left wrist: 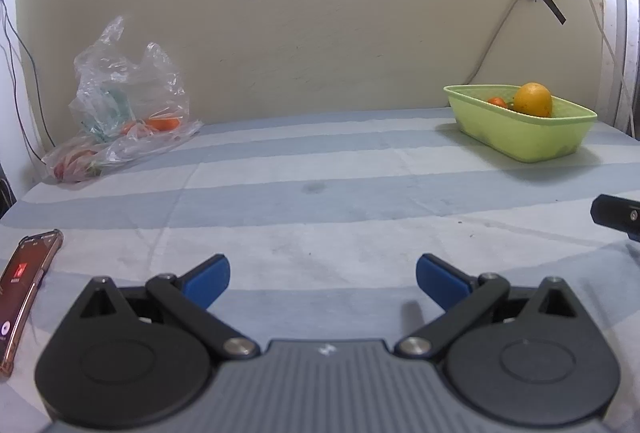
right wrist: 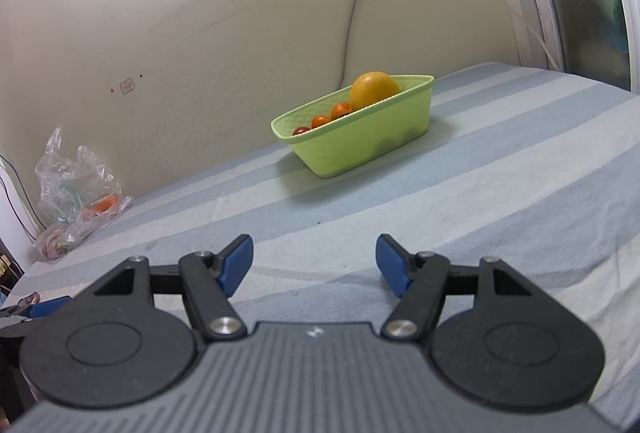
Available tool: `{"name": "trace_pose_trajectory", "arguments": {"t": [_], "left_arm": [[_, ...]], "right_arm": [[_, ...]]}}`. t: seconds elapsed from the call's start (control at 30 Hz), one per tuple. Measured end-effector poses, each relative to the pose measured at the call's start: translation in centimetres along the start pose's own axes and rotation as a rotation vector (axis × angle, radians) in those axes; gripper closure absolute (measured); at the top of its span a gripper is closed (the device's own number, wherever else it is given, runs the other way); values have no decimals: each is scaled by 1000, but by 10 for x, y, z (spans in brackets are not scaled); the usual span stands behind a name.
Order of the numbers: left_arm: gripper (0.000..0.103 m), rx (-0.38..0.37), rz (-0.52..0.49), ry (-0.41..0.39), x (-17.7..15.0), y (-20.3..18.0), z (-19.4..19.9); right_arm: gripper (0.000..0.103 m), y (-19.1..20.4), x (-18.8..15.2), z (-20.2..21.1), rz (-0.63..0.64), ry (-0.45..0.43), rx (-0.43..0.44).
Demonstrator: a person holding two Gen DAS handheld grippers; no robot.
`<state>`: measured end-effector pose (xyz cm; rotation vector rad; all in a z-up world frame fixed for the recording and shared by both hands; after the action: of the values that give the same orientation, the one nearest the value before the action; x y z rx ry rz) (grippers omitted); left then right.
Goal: Organize fruits
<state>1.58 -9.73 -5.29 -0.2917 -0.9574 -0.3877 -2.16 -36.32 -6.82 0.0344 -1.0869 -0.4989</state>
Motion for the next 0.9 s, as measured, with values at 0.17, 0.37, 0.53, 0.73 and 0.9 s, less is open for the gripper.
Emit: {"name": "trace_pose_trajectory", "arguments": {"t": [0.17, 0.37, 0.53, 0.73, 0.9], "left_arm": [[0, 2, 5, 1, 0, -1, 0], [0, 7, 9, 6, 0, -1, -1], [0, 17, 20, 9, 0, 1, -2], [0, 56, 36, 3, 1, 6, -1], [0, 79, 29, 3, 1, 6, -1]], "right_arm": [[33, 0, 0, 0, 1, 1, 0], [33, 0, 1, -1, 2, 2, 2], [33, 0, 1, -1, 3, 2, 2], [33, 0, 1, -1, 1, 3, 1], [33, 0, 1, 0, 1, 2, 1]]}}
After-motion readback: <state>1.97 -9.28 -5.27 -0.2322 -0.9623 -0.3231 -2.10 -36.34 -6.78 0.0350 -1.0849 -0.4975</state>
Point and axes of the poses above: each gripper's, at about its wrist camera, not at the fingertips, and z roughly against the way its jaws point, y to its left, x to its top, the point moved 2 cm from there along -z, roughly the way its jaws point, and after that the axes turned 15 degrees about -x, right-handed, at the moved point
